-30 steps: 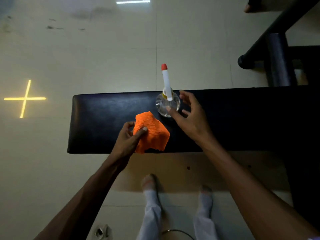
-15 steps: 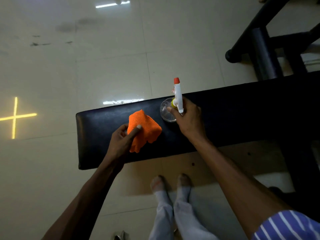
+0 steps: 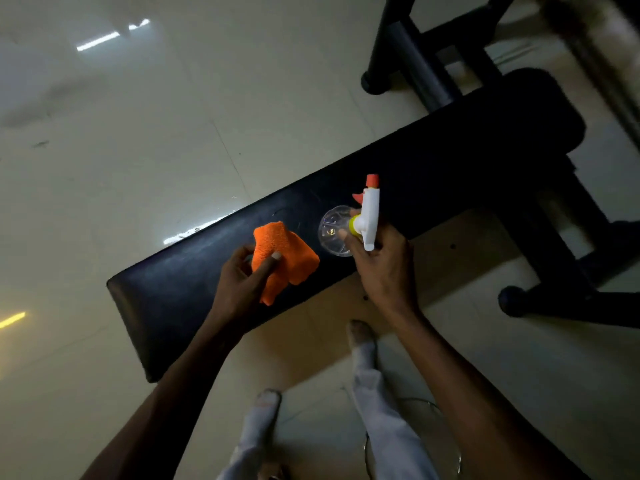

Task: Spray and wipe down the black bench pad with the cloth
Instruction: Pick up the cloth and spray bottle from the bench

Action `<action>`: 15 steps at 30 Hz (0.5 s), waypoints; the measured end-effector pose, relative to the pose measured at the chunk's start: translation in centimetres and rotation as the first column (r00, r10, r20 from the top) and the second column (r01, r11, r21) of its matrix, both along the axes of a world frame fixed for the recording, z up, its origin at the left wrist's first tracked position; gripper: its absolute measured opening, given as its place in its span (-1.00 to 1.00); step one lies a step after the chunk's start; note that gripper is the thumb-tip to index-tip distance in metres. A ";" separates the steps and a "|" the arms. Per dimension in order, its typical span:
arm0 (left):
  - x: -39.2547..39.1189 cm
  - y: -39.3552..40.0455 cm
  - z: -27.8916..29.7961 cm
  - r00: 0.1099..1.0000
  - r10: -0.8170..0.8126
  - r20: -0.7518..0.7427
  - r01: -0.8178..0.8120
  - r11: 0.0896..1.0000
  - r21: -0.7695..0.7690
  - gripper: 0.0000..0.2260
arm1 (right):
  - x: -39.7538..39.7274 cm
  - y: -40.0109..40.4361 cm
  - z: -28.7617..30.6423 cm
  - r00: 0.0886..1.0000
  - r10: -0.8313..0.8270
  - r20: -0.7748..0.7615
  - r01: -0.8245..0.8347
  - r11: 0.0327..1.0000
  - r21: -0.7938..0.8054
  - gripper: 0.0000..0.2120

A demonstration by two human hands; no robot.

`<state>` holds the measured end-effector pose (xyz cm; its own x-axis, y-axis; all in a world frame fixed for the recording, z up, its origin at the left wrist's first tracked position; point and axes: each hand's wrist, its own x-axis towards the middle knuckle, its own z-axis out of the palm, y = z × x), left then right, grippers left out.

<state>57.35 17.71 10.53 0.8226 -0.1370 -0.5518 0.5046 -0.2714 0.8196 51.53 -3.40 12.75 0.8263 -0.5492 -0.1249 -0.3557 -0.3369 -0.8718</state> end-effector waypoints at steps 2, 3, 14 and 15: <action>-0.4 0.0 -0.1 0.996 -0.085 0.004 0.085 0.996 -0.006 -0.73 | -2.5 0.5 0.4 0.995 -0.101 -0.025 0.100 0.995 -0.028 -0.68; -0.7 -0.1 0.0 0.992 -0.123 0.001 0.123 0.992 -0.010 -0.74 | -3.9 0.8 0.7 0.987 -0.156 -0.027 0.155 0.987 -0.036 -0.69; -9.1 -0.3 -1.0 0.862 -0.507 -0.013 0.505 0.859 -0.087 -0.77 | -20.7 5.1 2.4 0.849 -0.528 0.013 0.526 0.844 -0.104 -0.60; -10.3 -0.3 -1.0 0.854 -0.520 -0.024 0.516 0.851 -0.098 -0.78 | -22.2 5.5 2.3 0.828 -0.561 0.013 0.559 0.822 -0.114 -0.63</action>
<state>47.06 17.38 9.48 0.5924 -0.5839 -0.5551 0.3493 -0.4348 0.8300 29.30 2.12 15.03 0.3704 -0.9275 -0.0511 -0.5294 -0.1655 -0.8321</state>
